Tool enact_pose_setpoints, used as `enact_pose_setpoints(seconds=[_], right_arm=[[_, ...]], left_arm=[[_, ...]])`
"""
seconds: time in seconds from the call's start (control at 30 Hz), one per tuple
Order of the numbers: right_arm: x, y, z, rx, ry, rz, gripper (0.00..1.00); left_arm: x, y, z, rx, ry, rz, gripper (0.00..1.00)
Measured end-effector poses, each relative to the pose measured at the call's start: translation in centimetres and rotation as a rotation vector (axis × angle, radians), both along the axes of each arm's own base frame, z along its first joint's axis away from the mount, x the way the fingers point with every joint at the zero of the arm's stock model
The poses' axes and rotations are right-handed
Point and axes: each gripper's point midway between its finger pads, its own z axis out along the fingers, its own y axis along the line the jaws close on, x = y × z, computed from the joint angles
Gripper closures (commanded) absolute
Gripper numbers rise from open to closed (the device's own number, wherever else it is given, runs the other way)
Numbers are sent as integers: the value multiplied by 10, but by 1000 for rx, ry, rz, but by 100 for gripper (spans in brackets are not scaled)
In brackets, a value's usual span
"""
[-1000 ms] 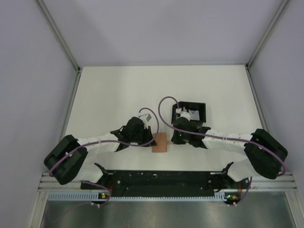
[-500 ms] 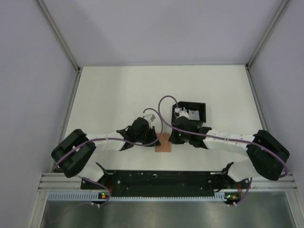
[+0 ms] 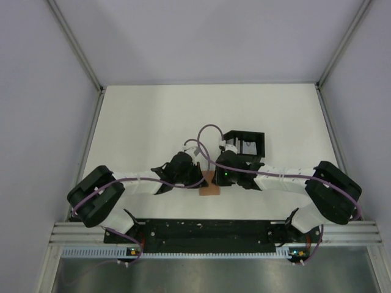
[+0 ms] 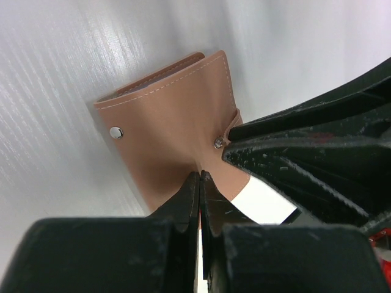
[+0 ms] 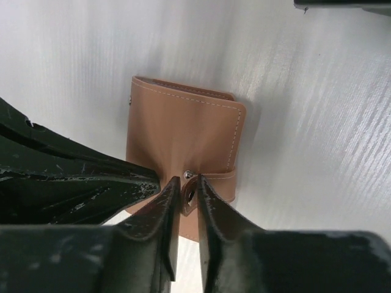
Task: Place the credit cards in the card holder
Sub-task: Close the card holder at the center of the board.
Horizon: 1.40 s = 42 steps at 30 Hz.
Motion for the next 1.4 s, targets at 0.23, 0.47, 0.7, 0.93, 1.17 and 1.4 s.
enact_pose_setpoints(seconds=[0.23,0.47,0.7,0.93,1.17,1.4], right_arm=[[-3,5,14,34,-19,10,65],[4,5,58,117,-122,1,72],[3,-18,47,76,-129,-52,88],[0,-57,16,-5,-64,-132,92],[-1,-51,15,23,-46,-114,96],[-5,-38,9,57,-10,-72,98]], left_arm=[[0,0,0,1,0,7,100],[0,0,0,3,-2,9,100],[0,2,0,17,-19,-4,100],[-1,13,7,62,-55,-18,97],[2,18,12,100,-90,-24,97],[-2,14,-1,106,-61,-59,98]])
